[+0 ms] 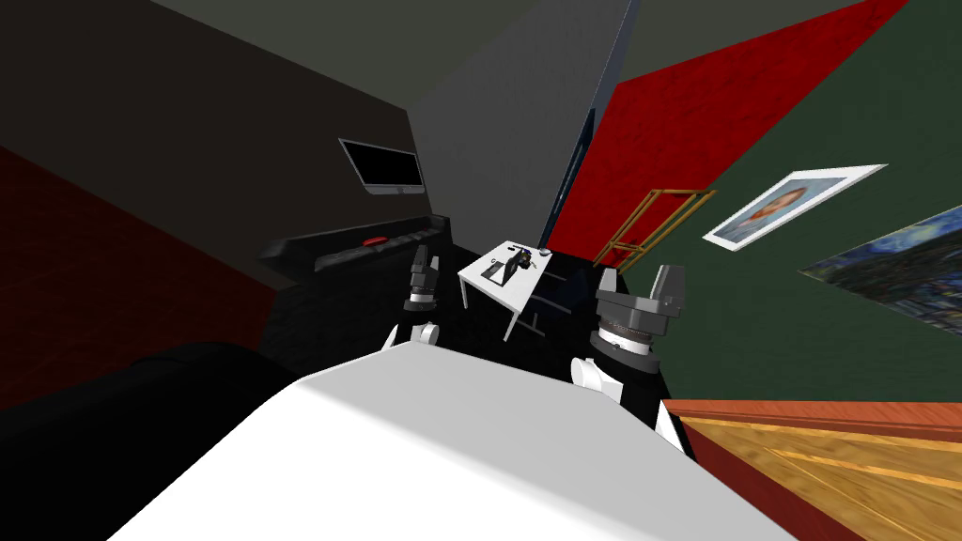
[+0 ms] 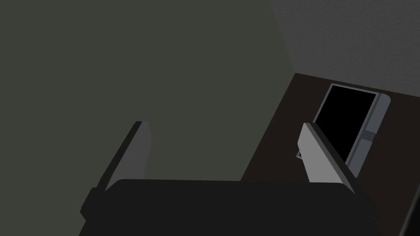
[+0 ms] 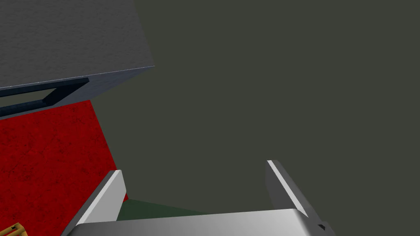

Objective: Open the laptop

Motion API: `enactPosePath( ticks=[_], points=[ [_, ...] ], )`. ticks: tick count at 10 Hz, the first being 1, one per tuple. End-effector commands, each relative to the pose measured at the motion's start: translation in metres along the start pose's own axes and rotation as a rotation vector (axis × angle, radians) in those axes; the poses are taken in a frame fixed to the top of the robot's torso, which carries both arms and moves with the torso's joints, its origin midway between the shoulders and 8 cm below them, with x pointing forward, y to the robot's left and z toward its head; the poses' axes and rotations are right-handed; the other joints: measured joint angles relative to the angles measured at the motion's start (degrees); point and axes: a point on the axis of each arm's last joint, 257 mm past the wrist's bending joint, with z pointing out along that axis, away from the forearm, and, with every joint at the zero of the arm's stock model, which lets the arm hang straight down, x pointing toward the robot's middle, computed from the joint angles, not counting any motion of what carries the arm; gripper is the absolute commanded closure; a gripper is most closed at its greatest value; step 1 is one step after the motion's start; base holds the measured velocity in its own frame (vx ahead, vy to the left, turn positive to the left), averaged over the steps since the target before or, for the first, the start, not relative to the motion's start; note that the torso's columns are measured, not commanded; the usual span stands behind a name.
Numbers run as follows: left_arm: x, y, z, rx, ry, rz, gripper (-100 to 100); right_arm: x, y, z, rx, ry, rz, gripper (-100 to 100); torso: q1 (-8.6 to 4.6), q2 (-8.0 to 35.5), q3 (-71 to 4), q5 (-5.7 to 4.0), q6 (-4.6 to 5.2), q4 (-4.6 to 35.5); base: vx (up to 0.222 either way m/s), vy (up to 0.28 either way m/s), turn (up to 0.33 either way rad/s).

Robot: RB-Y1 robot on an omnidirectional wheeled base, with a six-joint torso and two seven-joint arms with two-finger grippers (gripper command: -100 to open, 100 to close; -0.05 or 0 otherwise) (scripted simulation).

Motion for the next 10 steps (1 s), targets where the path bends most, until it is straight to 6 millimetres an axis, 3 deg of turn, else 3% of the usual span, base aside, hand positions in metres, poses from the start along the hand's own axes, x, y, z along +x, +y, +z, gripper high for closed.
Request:
enactPosePath(
  ticks=[1, 9, 10],
  points=[
    [0.0000, 0.0000, 0.0000, 0.000, 0.000, 0.000, 0, 0.0000, 0.0000, 0.0000, 0.000, 0.000, 0.000, 0, 0.00, 2.32, -4.67, 0.00, 0.00, 2.35, 0.000, 0.000, 0.000],
    [0.0000, -0.0002, 0.0001, 0.000, 0.000, 0.000, 0, 0.0000, 0.0002, 0.0001, 0.000, 0.000, 0.000, 0, 0.00, 35.39, -70.73, 0.00, 0.00, 35.37, 0.000, 0.000, 0.000],
    [0.0050, 0.0038, -0.0006, -0.005, 0.042, 0.021, -100, 0.0000, 0.0002, 0.0001, 0.000, 0.000, 0.000, 0, 0.00, 39.62, -79.19, 0.00, 0.00, 39.60, 0.018, -0.012, -0.014]
  ],
)
